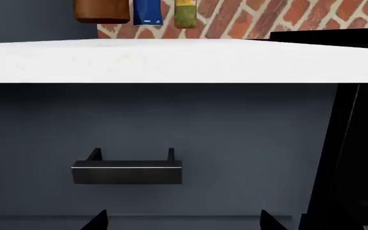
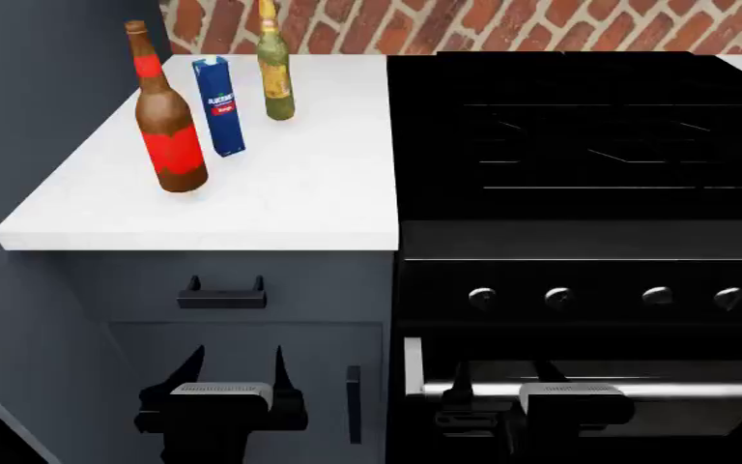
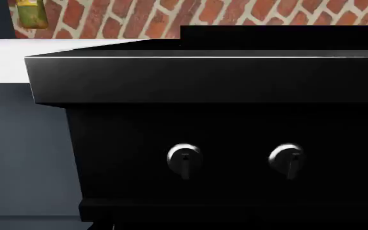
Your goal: Move the drinks to the dining counter.
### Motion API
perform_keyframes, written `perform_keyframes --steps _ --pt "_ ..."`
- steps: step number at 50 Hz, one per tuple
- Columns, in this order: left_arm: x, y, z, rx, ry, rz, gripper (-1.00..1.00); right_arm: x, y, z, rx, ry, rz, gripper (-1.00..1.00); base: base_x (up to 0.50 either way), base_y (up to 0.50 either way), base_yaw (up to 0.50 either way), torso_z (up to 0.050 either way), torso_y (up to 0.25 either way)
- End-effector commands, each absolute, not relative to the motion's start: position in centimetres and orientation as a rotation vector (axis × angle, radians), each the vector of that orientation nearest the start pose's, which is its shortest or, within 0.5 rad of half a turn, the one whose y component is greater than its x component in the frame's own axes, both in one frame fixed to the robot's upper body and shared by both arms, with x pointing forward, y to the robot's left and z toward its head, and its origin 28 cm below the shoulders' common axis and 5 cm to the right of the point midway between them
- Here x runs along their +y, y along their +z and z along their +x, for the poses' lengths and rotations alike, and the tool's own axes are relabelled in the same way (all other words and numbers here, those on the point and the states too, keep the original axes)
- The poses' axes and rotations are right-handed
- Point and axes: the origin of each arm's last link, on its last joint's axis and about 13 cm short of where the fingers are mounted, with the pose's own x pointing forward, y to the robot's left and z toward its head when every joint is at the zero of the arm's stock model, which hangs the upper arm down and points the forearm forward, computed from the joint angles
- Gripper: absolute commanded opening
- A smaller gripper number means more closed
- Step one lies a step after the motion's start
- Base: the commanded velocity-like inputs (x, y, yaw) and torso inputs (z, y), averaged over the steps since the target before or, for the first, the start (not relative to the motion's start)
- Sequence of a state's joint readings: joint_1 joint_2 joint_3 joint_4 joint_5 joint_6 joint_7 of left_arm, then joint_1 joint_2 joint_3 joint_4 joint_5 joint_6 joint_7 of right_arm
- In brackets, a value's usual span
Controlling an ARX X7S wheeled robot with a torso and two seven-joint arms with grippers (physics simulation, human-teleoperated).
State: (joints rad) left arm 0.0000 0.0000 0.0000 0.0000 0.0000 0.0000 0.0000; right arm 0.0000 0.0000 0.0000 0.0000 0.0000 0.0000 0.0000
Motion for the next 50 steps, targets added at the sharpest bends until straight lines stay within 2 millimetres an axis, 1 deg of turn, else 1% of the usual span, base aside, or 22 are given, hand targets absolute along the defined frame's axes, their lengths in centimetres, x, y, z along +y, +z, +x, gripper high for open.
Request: perform_keyframes --steps 1,4,6,7,9,10,12,13,15,16,17,18,19,20,22,23,24,27,31,35,38,50 --pt "20.8 0.9 21.0 0.038 0.027 -0.021 1.00 -10.3 3.5 20.8 -0.031 0.000 0.015 1.00 0.00 0.00 0.00 0.000 0.000" --pt "20.6 3.7 20.8 0.009 0.000 0.021 1.00 -10.8 6.3 20.5 -0.062 -0.030 0.066 1.00 0.00 0.00 0.00 0.000 0.000" --pt "21.2 7.4 21.3 -0.027 0.016 -0.003 1.00 -11.1 8.0 20.9 -0.046 -0.030 0.001 1.00 0.00 0.00 0.00 0.000 0.000" --pt "21.4 10.7 21.6 -0.087 0.052 -0.019 1.00 -11.4 9.8 21.1 -0.083 -0.010 0.055 1.00 0.00 0.00 0.00 0.000 0.000" --pt "21.6 16.9 21.7 -0.217 0.039 0.052 1.00 -12.0 13.1 21.1 -0.112 -0.016 -0.057 1.00 0.00 0.00 0.00 0.000 0.000" --pt "21.7 18.1 21.8 -0.194 0.017 0.059 1.00 -12.2 14.1 21.1 -0.125 -0.011 -0.008 1.00 0.00 0.00 0.00 0.000 0.000" --pt "22.2 24.3 21.5 -0.350 0.037 0.131 1.00 -13.1 18.8 20.6 -0.208 -0.036 -0.110 1.00 0.00 0.00 0.00 0.000 0.000" --pt "22.3 26.8 21.2 -0.399 0.034 0.119 1.00 -13.5 21.4 20.4 -0.270 -0.064 -0.071 1.00 0.00 0.00 0.00 0.000 0.000" --pt "23.1 28.5 21.3 -0.360 0.088 0.123 1.00 -13.8 23.7 19.9 -0.254 -0.031 -0.063 1.00 0.00 0.00 0.00 0.000 0.000" --pt "24.4 30.6 21.5 -0.418 0.171 0.106 1.00 -14.4 26.1 20.0 -0.298 -0.118 -0.036 1.00 0.00 0.00 0.00 0.000 0.000" --pt "27.3 33.0 21.3 -0.462 0.339 0.077 1.00 -15.3 27.6 20.2 -0.336 -0.207 -0.007 1.00 0.00 0.00 0.00 0.000 0.000" --pt "23.6 33.3 22.4 -0.463 0.130 0.097 1.00 -16.1 29.1 20.4 -0.355 -0.264 -0.013 1.00 0.00 0.00 0.00 0.000 0.000" --pt "19.8 35.2 23.5 -0.464 -0.072 0.125 1.00 -16.2 31.0 20.7 -0.382 -0.284 -0.005 1.00 0.00 0.00 0.00 0.000 0.000" --pt "18.0 38.6 24.2 -0.524 -0.161 0.186 1.00 -15.9 33.1 21.0 -0.434 -0.279 0.032 1.00 0.00 0.00 0.00 0.000 0.000" --pt "20.5 41.9 22.0 -0.905 0.009 0.334 1.00 -14.4 35.8 20.1 -0.505 -0.253 0.029 1.00 0.00 0.00 0.00 0.000 0.000" --pt "21.3 44.8 19.6 -1.123 0.076 0.373 1.00 -13.7 36.3 19.0 -0.525 -0.257 -0.031 1.00 0.00 0.00 0.00 0.000 0.000" --pt "23.3 45.4 18.4 -1.138 0.198 0.382 1.00 -13.1 36.4 18.3 -0.514 -0.255 -0.020 1.00 0.00 0.00 0.00 0.000 0.000" --pt "30.5 46.2 13.3 -1.044 0.712 0.321 1.00 -11.9 38.0 15.3 -0.494 0.052 -0.104 1.00 0.00 0.00 0.00 0.000 0.000" --pt "28.5 45.6 9.5 -0.981 0.842 0.122 1.00 -11.6 40.1 14.2 -0.548 0.015 -0.114 1.00 0.00 0.00 0.00 0.000 0.000" --pt "27.4 41.9 7.9 -0.617 0.333 0.262 1.00 -10.6 40.2 13.8 -0.562 0.075 -0.148 1.00 0.00 0.00 0.00 0.000 0.000" --pt "27.7 41.4 8.0 -0.607 0.336 0.239 1.00 -10.5 40.1 13.0 -0.609 0.091 -0.194 1.00 0.23 0.00 0.00 0.000 0.000" --pt "28.2 40.3 8.9 -0.562 0.343 0.235 1.00 -10.6 39.3 14.0 -0.577 0.103 -0.178 1.00 0.50 0.00 0.00 0.000 0.000"
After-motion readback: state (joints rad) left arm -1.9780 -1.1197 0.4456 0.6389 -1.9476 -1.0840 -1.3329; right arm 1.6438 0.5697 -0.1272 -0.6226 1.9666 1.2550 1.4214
